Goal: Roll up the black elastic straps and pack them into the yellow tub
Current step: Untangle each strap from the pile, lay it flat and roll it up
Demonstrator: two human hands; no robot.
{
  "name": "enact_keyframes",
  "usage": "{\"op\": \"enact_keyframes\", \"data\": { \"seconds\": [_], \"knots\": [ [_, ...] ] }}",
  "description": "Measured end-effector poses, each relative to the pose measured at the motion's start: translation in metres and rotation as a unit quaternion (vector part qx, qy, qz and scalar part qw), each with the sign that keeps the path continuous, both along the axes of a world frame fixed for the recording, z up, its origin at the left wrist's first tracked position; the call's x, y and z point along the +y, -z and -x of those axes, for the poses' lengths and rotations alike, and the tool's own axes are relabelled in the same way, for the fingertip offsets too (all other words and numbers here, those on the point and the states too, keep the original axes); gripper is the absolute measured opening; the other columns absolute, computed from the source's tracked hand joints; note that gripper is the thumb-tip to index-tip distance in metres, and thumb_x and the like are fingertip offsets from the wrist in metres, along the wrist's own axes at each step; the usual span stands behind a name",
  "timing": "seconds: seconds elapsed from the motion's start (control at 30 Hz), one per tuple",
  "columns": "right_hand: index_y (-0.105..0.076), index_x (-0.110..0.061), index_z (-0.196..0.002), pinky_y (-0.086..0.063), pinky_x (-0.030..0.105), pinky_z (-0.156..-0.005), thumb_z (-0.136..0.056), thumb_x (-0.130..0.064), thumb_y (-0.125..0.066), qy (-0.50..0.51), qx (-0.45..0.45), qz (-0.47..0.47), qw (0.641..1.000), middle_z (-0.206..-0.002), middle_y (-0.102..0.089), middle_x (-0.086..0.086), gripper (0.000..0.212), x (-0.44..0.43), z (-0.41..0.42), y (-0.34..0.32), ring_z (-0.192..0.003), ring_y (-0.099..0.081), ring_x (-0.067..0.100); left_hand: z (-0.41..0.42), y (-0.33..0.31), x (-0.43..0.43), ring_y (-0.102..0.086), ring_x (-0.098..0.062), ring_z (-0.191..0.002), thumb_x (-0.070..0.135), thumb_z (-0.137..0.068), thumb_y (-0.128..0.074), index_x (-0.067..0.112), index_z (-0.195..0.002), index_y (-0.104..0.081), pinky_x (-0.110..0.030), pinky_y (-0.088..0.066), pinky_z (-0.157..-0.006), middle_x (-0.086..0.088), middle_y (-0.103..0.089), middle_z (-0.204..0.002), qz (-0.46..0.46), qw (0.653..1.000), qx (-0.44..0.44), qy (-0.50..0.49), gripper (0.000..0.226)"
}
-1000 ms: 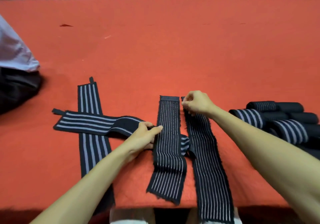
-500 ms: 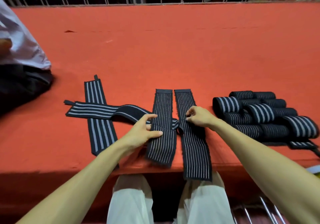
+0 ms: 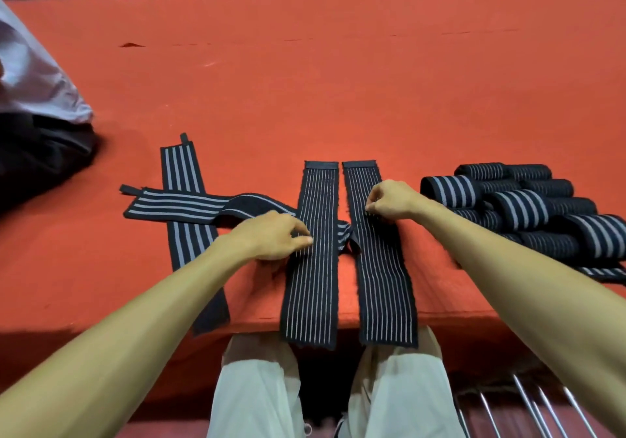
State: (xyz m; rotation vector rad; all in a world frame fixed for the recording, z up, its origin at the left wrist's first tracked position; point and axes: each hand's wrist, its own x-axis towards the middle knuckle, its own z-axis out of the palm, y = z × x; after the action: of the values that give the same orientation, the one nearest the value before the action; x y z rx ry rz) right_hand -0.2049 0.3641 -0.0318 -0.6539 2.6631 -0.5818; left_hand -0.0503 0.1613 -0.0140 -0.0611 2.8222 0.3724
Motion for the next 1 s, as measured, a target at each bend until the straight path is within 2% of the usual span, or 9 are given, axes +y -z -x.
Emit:
{"op": "enact_keyframes", "data": {
  "seconds": [0.1,0.2,0.3,0.4,0.5,0.7,0.83,0.9,1.0],
  "knots": [
    [-0.070,-0.011,-0.085,-0.047,0.019,-0.049,-0.093,-0.013,-0.058,0.018,0.012,0.012,1.000,-0.084,-0.068,0.006,0.014,-0.006,0.020,-0.005,-0.063,-0.061,0.014,0.032,-0.001,-0.001,-0.065,-0.019,-0.096,0.043,-0.093,-0.054,0.033,-0.108,-0.069,-0.040,-0.052,-0.088,0.000,-0.072,-0.098,-0.026,0.997,0.071,-0.031,0.024],
    [-0.069,-0.013,-0.086,-0.047,0.025,-0.065,-0.093,-0.016,-0.056,0.059,0.020,0.037,0.997,-0.090,-0.068,0.009,0.015,-0.012,0.043,-0.004,-0.077,-0.062,0.019,0.068,0.006,0.003,-0.063,-0.015,-0.075,0.034,-0.093,-0.055,0.033,-0.097,-0.068,-0.034,-0.053,-0.076,0.007,-0.064,-0.074,-0.105,0.988,0.104,-0.047,0.014],
    [-0.068,-0.007,-0.100,-0.044,0.029,-0.082,-0.094,-0.020,-0.055,0.116,0.055,0.072,0.989,-0.107,-0.068,0.013,0.019,-0.022,0.064,0.009,-0.104,-0.060,0.028,0.101,0.024,0.007,-0.059,-0.012,-0.083,0.025,-0.092,-0.055,0.032,-0.092,-0.067,-0.028,-0.046,-0.075,0.011,-0.063,-0.083,-0.180,0.970,0.148,-0.070,0.014],
    [-0.062,-0.005,-0.115,-0.040,0.034,-0.094,-0.094,-0.023,-0.057,0.165,0.077,0.106,0.978,-0.119,-0.062,0.017,0.028,-0.033,0.093,0.031,-0.116,-0.054,0.033,0.130,0.046,0.012,-0.057,-0.006,-0.081,0.018,-0.090,-0.058,0.028,-0.090,-0.068,-0.015,-0.039,-0.071,0.012,-0.065,-0.085,-0.250,0.944,0.183,-0.111,0.015],
    [-0.055,-0.011,-0.130,-0.030,0.034,-0.104,-0.096,-0.029,-0.055,0.190,0.076,0.112,0.973,-0.129,-0.052,0.018,0.039,-0.042,0.114,0.052,-0.125,-0.042,0.036,0.142,0.074,0.015,-0.053,-0.002,-0.074,0.018,-0.089,-0.058,0.033,-0.085,-0.066,-0.026,-0.045,-0.077,0.010,-0.060,-0.085,-0.253,0.931,0.222,-0.143,0.018],
    [-0.061,-0.017,-0.108,-0.033,0.035,-0.099,-0.096,-0.027,-0.056,0.225,0.096,0.153,0.957,-0.124,-0.048,0.009,0.016,-0.053,0.120,0.065,-0.121,-0.039,0.029,0.136,0.077,0.012,-0.058,-0.005,-0.073,0.020,-0.091,-0.055,0.029,-0.084,-0.066,-0.021,-0.043,-0.068,0.009,-0.066,-0.081,-0.281,0.899,0.287,-0.176,0.015],
    [-0.056,-0.017,-0.099,-0.041,0.034,-0.087,-0.094,-0.021,-0.057,0.257,0.090,0.254,0.928,-0.105,-0.063,0.006,0.006,-0.043,0.106,0.043,-0.105,-0.055,0.027,0.133,0.064,0.022,-0.058,-0.011,-0.081,0.037,-0.093,-0.053,0.029,-0.094,-0.062,-0.029,-0.043,-0.071,0.013,-0.060,-0.083,-0.184,0.936,0.253,-0.162,0.012],
    [-0.059,-0.022,-0.084,-0.042,0.029,-0.076,-0.089,-0.018,-0.063,0.245,0.096,0.316,0.912,-0.086,-0.064,-0.002,0.007,-0.033,0.094,0.022,-0.089,-0.060,0.019,0.133,0.053,0.026,-0.058,-0.014,-0.093,0.051,-0.091,-0.053,0.027,-0.113,-0.057,-0.033,-0.045,-0.081,0.013,-0.059,-0.094,-0.183,0.951,0.197,-0.152,0.033],
    [-0.062,-0.022,-0.073,-0.042,0.023,-0.058,-0.084,-0.005,-0.066,0.189,0.029,0.445,0.875,-0.067,-0.060,-0.007,0.021,-0.020,0.065,-0.021,-0.061,-0.056,0.006,0.121,0.024,0.037,-0.056,-0.010,-0.110,0.060,-0.084,-0.062,0.020,-0.133,-0.047,-0.031,-0.044,-0.096,0.010,-0.058,-0.119,-0.333,0.925,0.140,-0.116,0.065]
  ]
}}
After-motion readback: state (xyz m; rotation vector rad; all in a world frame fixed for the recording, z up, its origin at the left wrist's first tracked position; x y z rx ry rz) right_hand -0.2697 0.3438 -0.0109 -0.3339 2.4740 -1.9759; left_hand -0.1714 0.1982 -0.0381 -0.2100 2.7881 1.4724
